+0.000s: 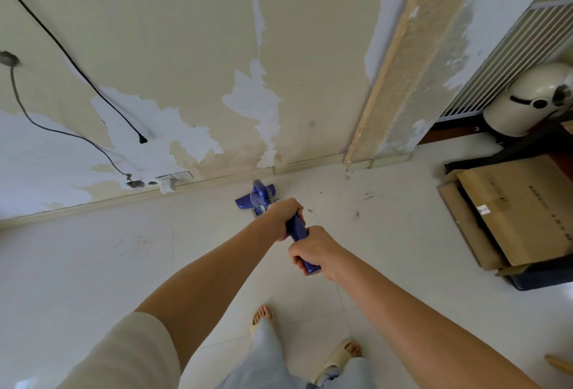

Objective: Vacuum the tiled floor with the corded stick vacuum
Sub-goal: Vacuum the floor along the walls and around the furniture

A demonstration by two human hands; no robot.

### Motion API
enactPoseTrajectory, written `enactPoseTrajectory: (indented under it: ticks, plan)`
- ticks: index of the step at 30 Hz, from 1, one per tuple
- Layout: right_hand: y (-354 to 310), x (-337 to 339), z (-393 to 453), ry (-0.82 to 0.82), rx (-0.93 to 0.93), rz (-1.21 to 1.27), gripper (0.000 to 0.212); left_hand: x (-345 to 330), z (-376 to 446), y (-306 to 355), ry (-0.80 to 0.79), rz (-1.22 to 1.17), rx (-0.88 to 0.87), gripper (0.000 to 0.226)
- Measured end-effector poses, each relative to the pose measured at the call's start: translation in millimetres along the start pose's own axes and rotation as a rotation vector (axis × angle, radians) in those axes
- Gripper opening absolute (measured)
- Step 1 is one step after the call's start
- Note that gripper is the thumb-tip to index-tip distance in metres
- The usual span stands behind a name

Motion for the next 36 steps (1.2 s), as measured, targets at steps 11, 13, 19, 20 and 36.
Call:
enactPoseTrajectory:
  ticks: [11,13,19,20,36]
  plan:
    - [58,82,-47,0.006,0.011,0.139,0.011,-106,-33,-35,-0.07,-0.009,0.027,0.012]
    - [66,90,-48,0.026,0.013,0.15,0.011,-119,-34,-38,-0.08,0.004,0.029,0.012]
    - [68,108,-34,0.02,0.002,0.192,0.017,-135,-26,-28,-0.065,0.031,0.049,0.017]
    - [66,108,-32,0.015,0.001,0.185,0.018,-134,-25,-26,-0.058,0.043,0.051,0.017]
    - [5,113,18,-0.01,-0.08,0.222,0.013,-117,24,42,-0.063,0.134,0.048,0.016]
Point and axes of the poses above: each hand's wrist, its own z-axis towards the middle knuckle, its own x-axis out of the back of the hand, y = z × x, the point moved 4 cm from there along z, towards the middle knuckle, and after that the axes turned 4 degrees about z, right-handed, at the moved point
